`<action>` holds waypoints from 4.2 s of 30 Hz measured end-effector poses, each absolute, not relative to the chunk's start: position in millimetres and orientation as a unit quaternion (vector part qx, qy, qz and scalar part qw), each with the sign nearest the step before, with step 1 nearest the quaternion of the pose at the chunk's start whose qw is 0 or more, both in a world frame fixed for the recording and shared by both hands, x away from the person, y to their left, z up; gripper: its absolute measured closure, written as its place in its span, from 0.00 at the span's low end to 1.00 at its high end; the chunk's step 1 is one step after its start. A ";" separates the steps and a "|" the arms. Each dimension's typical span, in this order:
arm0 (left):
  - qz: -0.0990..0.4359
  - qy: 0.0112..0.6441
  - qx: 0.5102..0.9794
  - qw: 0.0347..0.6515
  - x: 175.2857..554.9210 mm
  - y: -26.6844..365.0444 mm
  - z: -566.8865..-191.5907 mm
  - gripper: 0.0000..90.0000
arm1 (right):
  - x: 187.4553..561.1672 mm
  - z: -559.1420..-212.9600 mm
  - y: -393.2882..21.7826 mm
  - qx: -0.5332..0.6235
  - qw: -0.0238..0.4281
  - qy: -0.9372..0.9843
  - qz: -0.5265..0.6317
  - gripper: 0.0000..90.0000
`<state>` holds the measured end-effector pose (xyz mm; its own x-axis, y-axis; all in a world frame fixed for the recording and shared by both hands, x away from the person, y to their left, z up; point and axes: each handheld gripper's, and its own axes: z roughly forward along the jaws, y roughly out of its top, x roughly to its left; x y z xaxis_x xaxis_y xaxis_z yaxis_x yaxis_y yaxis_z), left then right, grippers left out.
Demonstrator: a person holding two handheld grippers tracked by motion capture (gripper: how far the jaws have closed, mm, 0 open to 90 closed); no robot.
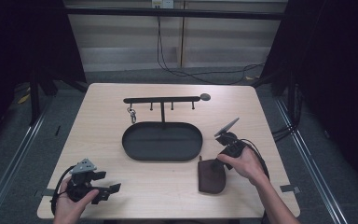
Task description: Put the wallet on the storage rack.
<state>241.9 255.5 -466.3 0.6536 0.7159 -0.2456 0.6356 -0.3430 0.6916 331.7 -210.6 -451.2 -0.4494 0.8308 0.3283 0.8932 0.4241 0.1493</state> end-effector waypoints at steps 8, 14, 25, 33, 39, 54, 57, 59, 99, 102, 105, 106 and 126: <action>0.047 0.408 0.818 0.402 242.3 255.0 -467.2 0.22 | 334.6 -444.6 -209.3 -0.513 0.102 -0.837 -0.160 0.76; 0.049 0.410 0.818 0.400 242.2 254.8 -467.1 0.22 | 331.1 -439.2 -206.5 -0.509 0.089 -0.841 -0.159 0.78; 0.046 0.410 0.819 0.399 242.3 253.4 -467.7 0.22 | 329.6 -415.7 -211.1 -0.509 0.071 -0.841 -0.170 0.87; 0.045 0.407 0.821 0.397 243.3 253.8 -467.8 0.22 | 331.6 -405.8 -207.8 -0.502 0.063 -0.849 -0.155 0.90; 0.044 0.408 0.822 0.396 243.4 253.0 -467.9 0.22 | 333.2 -400.5 -204.0 -0.495 0.057 -0.856 -0.138 0.91; 0.043 0.409 0.821 0.396 244.6 254.6 -467.7 0.22 | 340.9 -382.8 -193.9 -0.497 0.038 -0.862 -0.092 0.92; 0.041 0.411 0.820 0.397 245.1 254.5 -467.8 0.22 | 343.1 -377.5 -193.9 -0.499 0.034 -0.861 -0.090 0.92; 0.040 0.411 0.820 0.397 245.4 254.5 -467.8 0.22 | 344.9 -374.8 -193.7 -0.498 0.030 -0.862 -0.086 0.92; 0.036 0.409 0.823 0.394 244.1 254.4 -468.6 0.22 | 376.5 -323.0 -173.5 -0.502 -0.001 -0.849 -0.163 0.93; 0.037 0.411 0.823 0.390 244.4 254.7 -468.5 0.22 | 378.5 -324.2 -171.2 -0.497 0.009 -0.849 -0.179 0.93; 0.035 0.412 0.821 0.393 244.8 255.7 -468.3 0.22 | 381.4 -326.5 -170.4 -0.495 0.011 -0.848 -0.190 0.93; 0.037 0.412 0.821 0.393 244.9 255.9 -468.2 0.22 | 382.8 -327.4 -170.6 -0.496 0.014 -0.845 -0.197 0.93; 0.043 0.411 0.820 0.395 244.0 256.2 -467.2 0.22 | 400.2 -345.0 -164.0 -0.518 0.037 -0.808 -0.279 0.93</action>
<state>244.0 256.2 -467.2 0.6580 0.7084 -0.2552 0.6409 -0.3490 0.6837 400.2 -164.0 -345.0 -0.4604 0.8160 0.3494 0.8576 0.3073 0.4124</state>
